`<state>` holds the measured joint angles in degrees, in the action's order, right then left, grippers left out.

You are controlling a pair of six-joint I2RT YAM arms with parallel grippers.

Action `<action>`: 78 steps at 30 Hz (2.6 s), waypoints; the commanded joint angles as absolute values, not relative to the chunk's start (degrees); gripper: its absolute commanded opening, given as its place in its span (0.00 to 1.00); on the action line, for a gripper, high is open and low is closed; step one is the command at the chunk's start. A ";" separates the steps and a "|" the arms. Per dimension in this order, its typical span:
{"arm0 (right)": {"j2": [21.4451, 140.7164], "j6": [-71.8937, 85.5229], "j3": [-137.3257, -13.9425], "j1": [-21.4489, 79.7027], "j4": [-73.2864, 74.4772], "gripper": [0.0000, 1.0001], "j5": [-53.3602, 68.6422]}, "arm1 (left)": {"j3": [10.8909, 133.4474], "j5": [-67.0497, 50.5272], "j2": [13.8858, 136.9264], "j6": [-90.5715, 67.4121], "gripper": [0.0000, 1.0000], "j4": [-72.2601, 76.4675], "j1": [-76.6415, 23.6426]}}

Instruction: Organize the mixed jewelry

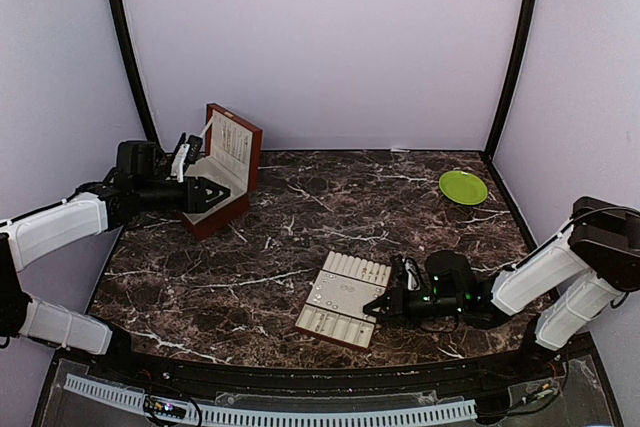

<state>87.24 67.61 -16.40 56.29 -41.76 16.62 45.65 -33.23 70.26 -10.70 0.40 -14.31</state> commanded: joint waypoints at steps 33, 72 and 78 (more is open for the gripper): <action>89.81 67.94 -14.84 55.82 -49.56 0.00 17.00 | 45.00 -34.22 69.70 -10.65 0.48 1.67 -13.89; 82.71 68.96 -11.78 55.46 -44.45 0.15 11.67 | 44.92 -33.99 69.29 -10.51 0.48 1.59 -13.89; 78.71 66.85 -12.37 55.31 -39.14 0.19 10.14 | 44.69 -32.81 68.16 -10.20 0.48 1.69 -13.89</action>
<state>81.49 69.04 -12.29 55.70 -42.57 11.94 45.65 -33.39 70.26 -10.68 0.58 -14.31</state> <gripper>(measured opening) 0.179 0.481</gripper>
